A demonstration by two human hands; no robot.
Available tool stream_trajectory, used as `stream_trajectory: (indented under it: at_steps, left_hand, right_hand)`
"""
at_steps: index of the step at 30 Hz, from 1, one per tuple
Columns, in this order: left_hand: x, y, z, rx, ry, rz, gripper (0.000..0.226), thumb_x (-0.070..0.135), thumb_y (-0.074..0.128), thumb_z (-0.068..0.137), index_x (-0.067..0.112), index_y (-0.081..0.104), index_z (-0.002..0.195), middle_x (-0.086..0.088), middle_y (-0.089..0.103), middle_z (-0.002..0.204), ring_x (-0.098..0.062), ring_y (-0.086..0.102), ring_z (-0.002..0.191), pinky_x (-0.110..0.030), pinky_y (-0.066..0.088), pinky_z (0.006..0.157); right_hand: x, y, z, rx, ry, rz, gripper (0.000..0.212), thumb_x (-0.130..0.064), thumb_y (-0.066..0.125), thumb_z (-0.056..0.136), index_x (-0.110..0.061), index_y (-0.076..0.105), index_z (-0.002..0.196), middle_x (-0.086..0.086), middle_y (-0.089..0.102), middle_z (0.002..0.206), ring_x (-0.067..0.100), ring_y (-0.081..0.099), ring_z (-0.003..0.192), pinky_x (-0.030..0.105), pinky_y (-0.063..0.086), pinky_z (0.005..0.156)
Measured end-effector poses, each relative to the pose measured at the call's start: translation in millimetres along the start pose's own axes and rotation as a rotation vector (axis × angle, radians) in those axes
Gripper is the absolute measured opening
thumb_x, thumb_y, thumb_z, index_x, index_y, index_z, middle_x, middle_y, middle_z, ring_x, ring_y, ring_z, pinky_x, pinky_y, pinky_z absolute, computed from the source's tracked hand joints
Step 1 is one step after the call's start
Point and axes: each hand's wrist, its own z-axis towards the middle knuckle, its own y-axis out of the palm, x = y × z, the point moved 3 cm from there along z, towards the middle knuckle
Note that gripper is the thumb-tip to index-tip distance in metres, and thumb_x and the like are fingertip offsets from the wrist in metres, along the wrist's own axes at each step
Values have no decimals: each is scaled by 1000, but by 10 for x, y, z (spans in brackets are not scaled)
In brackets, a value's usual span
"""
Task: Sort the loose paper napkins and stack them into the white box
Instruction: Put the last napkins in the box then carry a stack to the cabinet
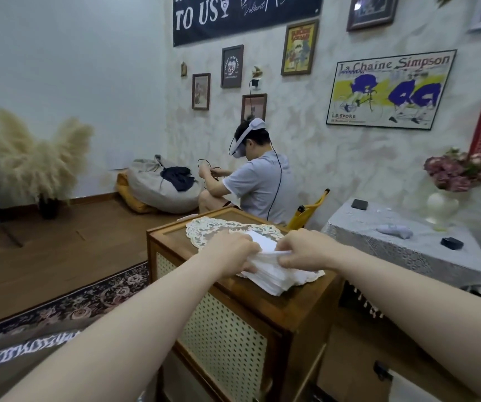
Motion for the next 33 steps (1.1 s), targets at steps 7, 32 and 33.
stream_trajectory:
  at_steps: [7,32,33]
  left_hand:
    - [-31,-17,21,56,-9,-143,51,60,49,88,26,58,125,2,59,119,-19,52,113,-35,36,93]
    - [286,84,-77,409,8,10,31,39,45,95,20,69,89,0,67,80,-23,63,76,-32,38,67]
    - [289,62,-111,386,-26,-36,46,50,33,96,22,70,94,2,67,87,-20,62,83,-32,37,70]
  right_hand:
    - [102,-35,-48,63,-20,61,18,-24,47,95,-17,63,87,-3,63,86,21,58,85,36,48,70]
    - [309,259,-32,2,625,1456,42,7,64,84,7,48,123,22,47,132,40,68,82,34,56,45]
    - [306,282,-21,13,637,1444,41,14,61,83,7,48,121,22,44,133,42,65,88,35,56,44]
